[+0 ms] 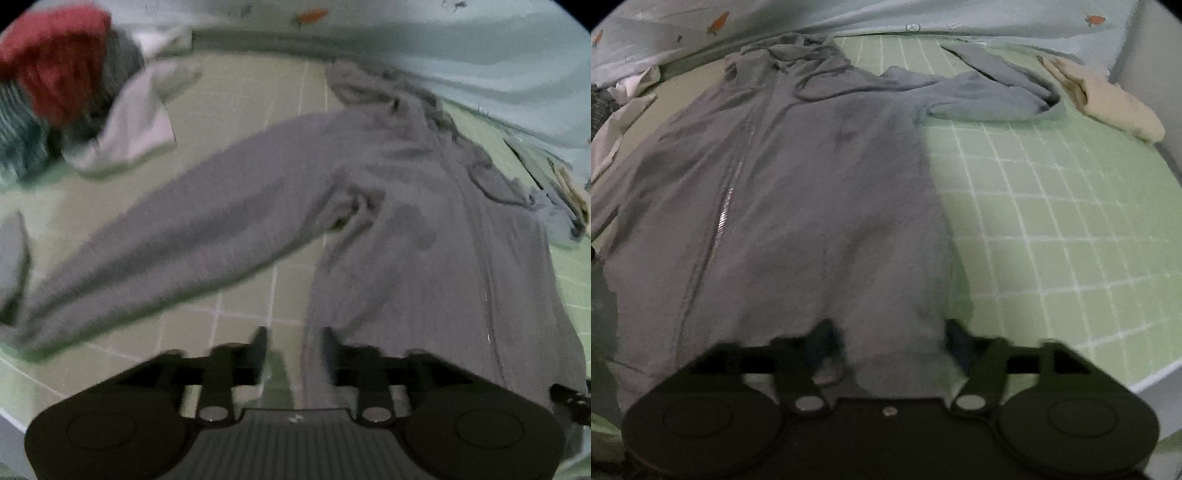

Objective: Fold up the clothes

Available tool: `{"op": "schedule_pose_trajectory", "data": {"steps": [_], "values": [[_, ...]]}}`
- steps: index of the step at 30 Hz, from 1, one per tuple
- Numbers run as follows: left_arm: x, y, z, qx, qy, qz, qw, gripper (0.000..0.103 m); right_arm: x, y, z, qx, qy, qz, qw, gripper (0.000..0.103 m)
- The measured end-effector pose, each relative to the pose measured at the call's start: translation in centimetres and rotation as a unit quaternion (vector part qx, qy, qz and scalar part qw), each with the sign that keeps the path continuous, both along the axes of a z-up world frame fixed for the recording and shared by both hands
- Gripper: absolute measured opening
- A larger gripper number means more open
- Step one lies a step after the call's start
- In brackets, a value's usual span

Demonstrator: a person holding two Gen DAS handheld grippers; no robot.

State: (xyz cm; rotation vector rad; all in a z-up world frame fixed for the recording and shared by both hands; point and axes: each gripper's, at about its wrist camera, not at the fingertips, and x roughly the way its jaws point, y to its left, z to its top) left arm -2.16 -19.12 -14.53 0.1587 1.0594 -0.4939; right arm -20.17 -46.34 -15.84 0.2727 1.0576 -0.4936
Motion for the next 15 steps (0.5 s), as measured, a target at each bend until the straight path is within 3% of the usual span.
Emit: {"op": "schedule_pose_trajectory", "data": {"steps": [1, 3, 6, 13, 15], "values": [[-0.5, -0.1, 0.7, 0.0, -0.018, 0.004, 0.9998, 0.058, 0.1, -0.7, 0.2, -0.005, -0.007, 0.005, 1.0, 0.094], [-1.3, -1.0, 1.7, -0.017, -0.031, 0.027, 0.999, 0.082, 0.3, -2.5, 0.6, -0.012, -0.03, 0.015, 0.999, 0.101], [-2.5, -2.4, 3.2, -0.041, -0.051, 0.061, 0.9959, 0.097, 0.6, -5.6, 1.0, -0.016, -0.06, 0.027, 0.998, 0.103], [-4.7, -7.4, 5.7, -0.103, -0.067, 0.113, 0.986, 0.101, 1.2, -14.2, 1.5, -0.008, -0.111, 0.016, 0.994, 0.103], [-4.7, -9.1, 6.1, -0.1, -0.075, 0.114, 0.9856, 0.101, 1.3, -16.6, 1.6, -0.008, -0.12, 0.008, 0.993, 0.103]]}}
